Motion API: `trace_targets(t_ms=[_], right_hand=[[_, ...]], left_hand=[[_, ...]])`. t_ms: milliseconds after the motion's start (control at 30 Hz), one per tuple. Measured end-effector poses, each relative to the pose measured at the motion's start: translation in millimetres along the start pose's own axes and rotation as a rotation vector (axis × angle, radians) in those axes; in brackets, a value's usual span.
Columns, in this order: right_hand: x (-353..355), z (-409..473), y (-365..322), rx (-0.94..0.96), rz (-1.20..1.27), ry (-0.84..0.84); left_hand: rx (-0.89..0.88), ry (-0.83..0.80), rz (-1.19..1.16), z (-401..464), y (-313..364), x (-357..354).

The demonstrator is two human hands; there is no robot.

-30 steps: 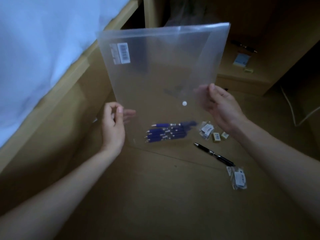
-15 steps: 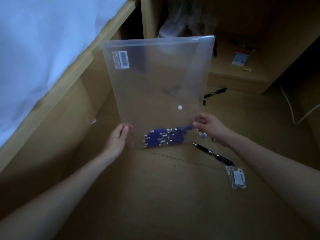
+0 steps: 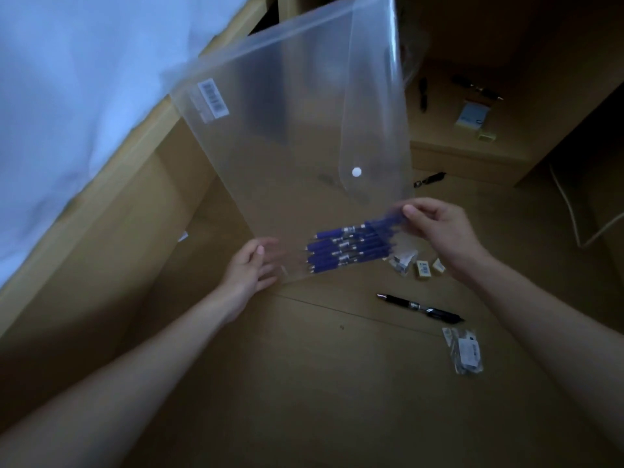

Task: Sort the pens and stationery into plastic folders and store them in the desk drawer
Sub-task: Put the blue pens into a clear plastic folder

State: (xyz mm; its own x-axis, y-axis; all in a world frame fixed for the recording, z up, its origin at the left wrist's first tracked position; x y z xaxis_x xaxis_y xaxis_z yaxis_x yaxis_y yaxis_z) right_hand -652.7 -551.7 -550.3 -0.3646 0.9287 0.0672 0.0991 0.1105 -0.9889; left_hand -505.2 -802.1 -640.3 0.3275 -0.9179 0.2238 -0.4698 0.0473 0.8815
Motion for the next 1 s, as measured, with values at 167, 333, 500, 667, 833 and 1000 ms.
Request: trace_targets(t_ms=[167,333,500,667,833,1000], right_hand=[[34.6,-22.5,-36.2,0.055,-0.075,0.065],[54.5,-45.6,-98.9,0.254,-0.297,0.092],[55.8,-47.5,-122.1,0.303,-0.433,0.093],[58.7,-47.3,-121.5,0.316,-0.470,0.121],[53.0,-43.9,-128.2,0.365,-0.456,0.118],[50.7,-37.9,-117.9,0.347,-0.458,0.112]], left_hand=[[-0.045,-0.054,-0.024,9.6,20.2,-37.2],[0.016,-0.163,-0.212,9.8,35.3,-93.8],[0.128,-0.242,-0.347,4.8,35.7,-131.9],[0.137,-0.220,-0.387,5.6,35.9,-130.4],[0.104,-0.215,-0.359,5.9,42.7,-125.0],[0.115,-0.175,-0.340,6.8,35.8,-112.2]])
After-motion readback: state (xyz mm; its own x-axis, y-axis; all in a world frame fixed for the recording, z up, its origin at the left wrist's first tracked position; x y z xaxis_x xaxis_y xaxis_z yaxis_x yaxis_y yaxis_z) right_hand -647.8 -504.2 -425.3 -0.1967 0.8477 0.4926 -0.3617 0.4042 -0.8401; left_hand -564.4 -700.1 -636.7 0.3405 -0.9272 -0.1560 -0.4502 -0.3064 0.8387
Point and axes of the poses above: each hand's wrist, its own z-axis towards the middle knuckle, its own x-axis out of the back of the hand, y = z × x, the point moved 9 cm from there along z, towards the middle knuckle, and after that the axes turned 13 degrees about z, right-handed, at the moved point
